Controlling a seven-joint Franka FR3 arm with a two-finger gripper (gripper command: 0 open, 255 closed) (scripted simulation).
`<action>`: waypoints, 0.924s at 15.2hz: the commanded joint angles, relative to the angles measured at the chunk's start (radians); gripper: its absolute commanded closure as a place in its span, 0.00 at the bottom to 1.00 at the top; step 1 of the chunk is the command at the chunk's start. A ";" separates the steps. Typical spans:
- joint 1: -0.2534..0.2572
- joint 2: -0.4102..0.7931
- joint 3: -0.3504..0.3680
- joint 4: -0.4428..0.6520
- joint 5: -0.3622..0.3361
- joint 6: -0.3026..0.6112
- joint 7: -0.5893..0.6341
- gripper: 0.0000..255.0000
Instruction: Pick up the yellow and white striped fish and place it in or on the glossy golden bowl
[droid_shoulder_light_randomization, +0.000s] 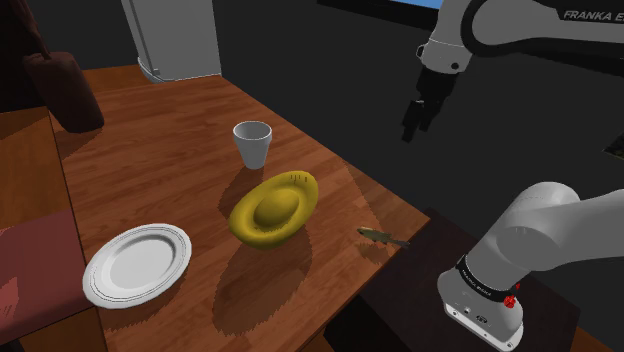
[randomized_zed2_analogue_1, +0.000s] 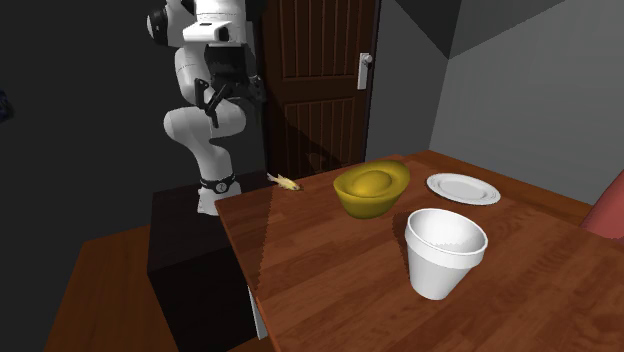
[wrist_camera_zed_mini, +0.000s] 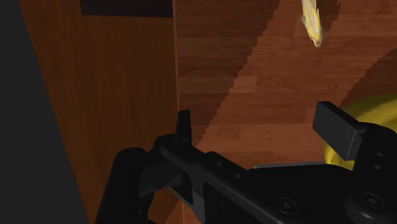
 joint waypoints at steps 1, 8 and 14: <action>0.000 0.000 0.000 0.000 0.000 0.000 0.000 0.00; 0.087 -0.047 0.100 -0.194 0.074 0.142 0.033 0.00; 0.182 -0.041 0.200 -0.331 0.155 0.282 0.067 0.00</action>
